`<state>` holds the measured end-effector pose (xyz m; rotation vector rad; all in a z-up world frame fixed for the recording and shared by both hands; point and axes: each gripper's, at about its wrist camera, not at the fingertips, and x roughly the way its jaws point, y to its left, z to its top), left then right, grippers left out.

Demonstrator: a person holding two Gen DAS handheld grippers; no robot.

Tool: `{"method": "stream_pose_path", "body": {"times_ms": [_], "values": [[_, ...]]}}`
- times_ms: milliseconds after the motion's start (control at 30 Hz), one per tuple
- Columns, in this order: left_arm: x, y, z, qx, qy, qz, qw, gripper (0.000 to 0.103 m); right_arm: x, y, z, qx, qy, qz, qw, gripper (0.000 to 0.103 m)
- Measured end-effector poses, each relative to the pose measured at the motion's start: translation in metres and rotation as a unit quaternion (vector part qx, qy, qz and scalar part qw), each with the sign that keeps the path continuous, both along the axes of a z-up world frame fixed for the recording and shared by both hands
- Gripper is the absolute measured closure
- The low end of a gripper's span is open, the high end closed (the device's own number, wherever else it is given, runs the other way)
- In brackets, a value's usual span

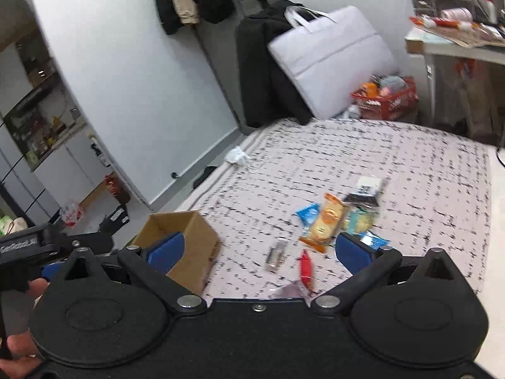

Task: Organize snacks
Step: 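Move both open tools back over the snack pile, then grasp the clear barcoded packet with the left tool while the right tool grasps the blue packet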

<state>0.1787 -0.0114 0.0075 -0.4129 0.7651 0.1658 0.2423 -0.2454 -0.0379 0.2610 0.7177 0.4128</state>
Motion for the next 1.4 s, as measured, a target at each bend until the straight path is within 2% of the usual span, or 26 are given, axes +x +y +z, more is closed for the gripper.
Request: {"method": "stream_pose_path", "body": {"times_ms": [333, 733, 833, 967, 1100, 1233, 1400], "values": [[0.028, -0.022, -0.021, -0.016, 0.026, 0.000, 0.9995, 0.000, 0.022, -0.029, -0.018, 0.020, 0.035, -0.026, 0.999, 0.000], [0.058, -0.046, -0.066, -0.048, 0.057, 0.005, 0.9972, 0.003, 0.059, -0.063, -0.042, 0.018, 0.069, -0.046, 0.996, 0.003], [0.064, -0.052, -0.077, -0.049, 0.063, 0.004, 0.9968, 0.008, 0.069, -0.071, -0.057, 0.025, 0.094, -0.062, 0.993, 0.010], [0.074, -0.059, -0.094, -0.064, 0.080, 0.009, 0.9947, 0.021, 0.079, -0.073, -0.073, 0.029, 0.120, -0.071, 0.990, 0.019], [0.082, -0.066, -0.114, -0.075, 0.096, 0.010, 0.9925, 0.032, 0.085, -0.076, -0.085, 0.037, 0.135, -0.079, 0.987, 0.022], [0.089, -0.072, -0.134, -0.084, 0.112, 0.012, 0.9900, 0.038, 0.091, -0.080, -0.098, 0.043, 0.153, -0.089, 0.983, 0.029], [0.099, -0.080, -0.162, -0.095, 0.138, 0.010, 0.9859, 0.041, 0.100, -0.084, -0.110, 0.052, 0.166, -0.097, 0.980, 0.029]]}}
